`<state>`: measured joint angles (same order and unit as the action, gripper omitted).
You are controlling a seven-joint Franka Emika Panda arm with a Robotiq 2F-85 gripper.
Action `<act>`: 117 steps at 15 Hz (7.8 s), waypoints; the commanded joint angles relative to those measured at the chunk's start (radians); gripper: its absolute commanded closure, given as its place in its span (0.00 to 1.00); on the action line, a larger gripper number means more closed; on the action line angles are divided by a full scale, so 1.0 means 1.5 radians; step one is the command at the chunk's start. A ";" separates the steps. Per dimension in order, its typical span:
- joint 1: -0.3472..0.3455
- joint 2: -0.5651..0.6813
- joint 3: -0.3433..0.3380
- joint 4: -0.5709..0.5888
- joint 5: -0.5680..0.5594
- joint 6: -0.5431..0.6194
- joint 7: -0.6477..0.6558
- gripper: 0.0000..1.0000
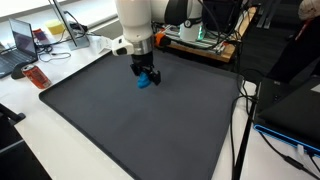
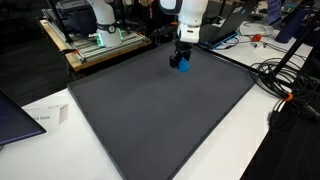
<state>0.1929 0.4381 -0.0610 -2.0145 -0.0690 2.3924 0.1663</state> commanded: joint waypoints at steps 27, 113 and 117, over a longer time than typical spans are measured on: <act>-0.086 -0.385 0.048 -0.091 0.016 -0.257 -0.030 0.40; -0.023 -0.194 0.141 -0.351 -0.177 0.093 0.442 0.00; -0.042 -0.217 0.142 -0.343 -0.031 0.055 0.287 0.00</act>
<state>0.1428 0.1471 0.1588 -2.5415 -0.2510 2.5314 0.7501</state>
